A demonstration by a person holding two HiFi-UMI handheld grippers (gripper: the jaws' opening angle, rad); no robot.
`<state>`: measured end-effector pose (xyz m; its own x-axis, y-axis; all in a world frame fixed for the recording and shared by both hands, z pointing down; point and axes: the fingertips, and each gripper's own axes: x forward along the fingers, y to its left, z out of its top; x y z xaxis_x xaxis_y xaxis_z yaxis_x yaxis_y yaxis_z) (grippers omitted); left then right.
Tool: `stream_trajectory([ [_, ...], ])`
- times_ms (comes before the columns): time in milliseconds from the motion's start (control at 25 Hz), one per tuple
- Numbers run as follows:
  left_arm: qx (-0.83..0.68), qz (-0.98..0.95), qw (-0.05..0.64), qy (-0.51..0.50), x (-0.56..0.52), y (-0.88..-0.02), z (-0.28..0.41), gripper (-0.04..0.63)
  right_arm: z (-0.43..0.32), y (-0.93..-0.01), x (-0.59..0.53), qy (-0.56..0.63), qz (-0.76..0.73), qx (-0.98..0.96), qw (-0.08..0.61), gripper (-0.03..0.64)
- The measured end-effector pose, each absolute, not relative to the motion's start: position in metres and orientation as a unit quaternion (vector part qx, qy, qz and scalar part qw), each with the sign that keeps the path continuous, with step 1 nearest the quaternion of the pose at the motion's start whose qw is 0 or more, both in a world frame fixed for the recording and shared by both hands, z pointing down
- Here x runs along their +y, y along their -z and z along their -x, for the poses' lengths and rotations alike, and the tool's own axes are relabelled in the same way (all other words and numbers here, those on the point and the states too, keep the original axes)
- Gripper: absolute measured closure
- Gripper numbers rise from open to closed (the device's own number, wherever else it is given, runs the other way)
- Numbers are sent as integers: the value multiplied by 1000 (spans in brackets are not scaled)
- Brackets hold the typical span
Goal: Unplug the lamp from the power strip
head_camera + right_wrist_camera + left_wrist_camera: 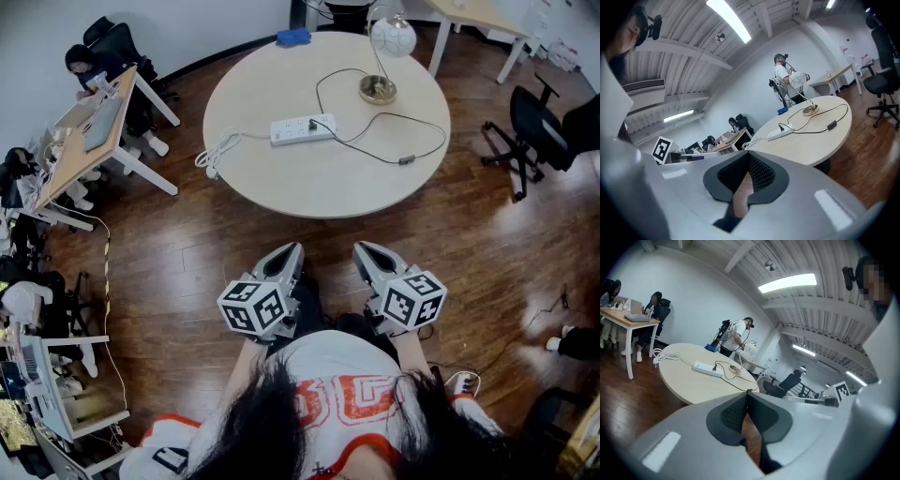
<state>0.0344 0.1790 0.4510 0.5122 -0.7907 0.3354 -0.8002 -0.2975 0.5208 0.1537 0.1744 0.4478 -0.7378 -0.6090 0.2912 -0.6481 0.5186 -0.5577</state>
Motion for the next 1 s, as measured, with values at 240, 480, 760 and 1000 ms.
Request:
stream_trajectory([
  [240, -498, -810, 307, -11, 118, -451, -3, 595, -133, -435, 118, -315, -389, -866, 25, 617],
  [480, -488, -817, 308, -5, 68, -445, 42, 595, -82, -424, 61, -305, -395, -866, 26, 617],
  [760, -474, -821, 320, -5, 15, -450, 100, 595, -31, -420, 15, -300, -418, -857, 24, 617],
  [1000, -453, -831, 322, -20, -30, -472, 108, 595, -23, -434, 12, -304, -446, -840, 52, 617],
])
